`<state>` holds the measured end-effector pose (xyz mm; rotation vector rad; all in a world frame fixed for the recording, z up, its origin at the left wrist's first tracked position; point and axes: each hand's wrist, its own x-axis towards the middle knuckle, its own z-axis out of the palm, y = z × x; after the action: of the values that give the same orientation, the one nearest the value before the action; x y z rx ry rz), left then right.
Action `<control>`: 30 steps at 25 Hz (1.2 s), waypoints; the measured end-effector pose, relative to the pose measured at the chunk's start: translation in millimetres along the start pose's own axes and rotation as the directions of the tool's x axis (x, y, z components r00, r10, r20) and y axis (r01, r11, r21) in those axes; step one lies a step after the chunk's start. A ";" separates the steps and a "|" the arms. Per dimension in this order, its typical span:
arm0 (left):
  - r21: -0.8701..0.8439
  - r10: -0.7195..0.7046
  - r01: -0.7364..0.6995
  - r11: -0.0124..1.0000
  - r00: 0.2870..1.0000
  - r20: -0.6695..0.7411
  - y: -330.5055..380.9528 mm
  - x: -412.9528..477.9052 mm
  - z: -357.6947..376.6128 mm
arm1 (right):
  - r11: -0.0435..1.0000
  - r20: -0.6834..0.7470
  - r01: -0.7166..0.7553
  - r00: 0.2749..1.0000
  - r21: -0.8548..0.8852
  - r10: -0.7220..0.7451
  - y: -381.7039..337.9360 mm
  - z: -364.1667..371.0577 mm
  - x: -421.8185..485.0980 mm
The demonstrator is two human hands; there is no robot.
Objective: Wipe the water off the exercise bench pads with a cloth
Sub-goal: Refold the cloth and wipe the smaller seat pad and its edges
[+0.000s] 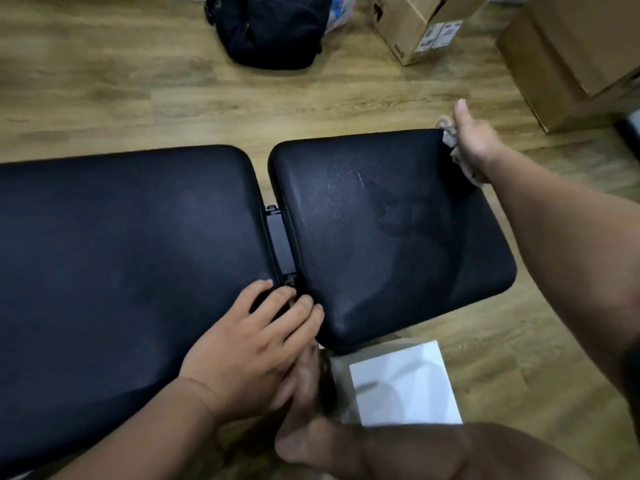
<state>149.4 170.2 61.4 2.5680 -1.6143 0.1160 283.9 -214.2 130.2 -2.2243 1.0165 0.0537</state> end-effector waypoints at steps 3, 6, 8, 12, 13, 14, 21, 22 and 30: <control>0.000 0.014 -0.014 1.000 1.000 -0.008 -0.9 0.8 -1.0 | 0.998 0.011 -0.047 0.999 0.033 0.047 24.0 -4.4 -8.0; -0.002 0.006 -0.006 1.000 1.000 -0.024 1.3 0.8 -2.2 | 0.998 -0.059 -0.047 0.997 -0.045 0.045 69.5 -15.1 -26.1; -0.010 -0.002 0.002 1.000 1.000 -0.011 0.0 1.6 -4.2 | 0.999 -0.069 -0.041 0.997 -0.035 0.038 85.7 -19.1 -52.0; 0.016 -0.001 0.001 1.000 1.000 0.025 -0.2 1.2 -5.3 | 0.992 -0.181 -0.119 0.977 -0.032 0.112 105.1 -17.4 -87.4; 0.017 -0.002 0.002 1.000 0.999 0.033 0.3 0.5 -6.0 | 0.987 -0.200 -0.156 0.967 0.028 0.158 107.8 -16.8 -95.2; 0.014 0.003 -0.004 1.000 0.999 0.039 0.8 0.5 -6.2 | 0.973 -0.208 -0.205 0.952 0.107 0.224 114.1 -16.6 -102.0; 0.030 0.014 -0.015 0.999 1.000 0.024 -0.7 0.2 -8.2 | 0.729 -0.104 -0.451 0.811 0.515 0.576 135.3 -5.9 -128.4; 0.030 0.022 -0.022 0.999 1.000 0.020 -1.9 1.5 -8.4 | 0.652 -0.058 -0.478 0.779 0.589 0.624 132.7 2.4 -135.1; 0.059 0.023 -0.028 0.998 0.997 0.077 -1.3 1.5 -14.3 | 0.326 0.186 -0.460 0.768 0.826 0.613 38.9 153.7 -270.3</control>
<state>151.1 171.3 75.6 2.6274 -1.6953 0.0697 105.3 36.5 71.8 -0.9162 1.4492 -0.2851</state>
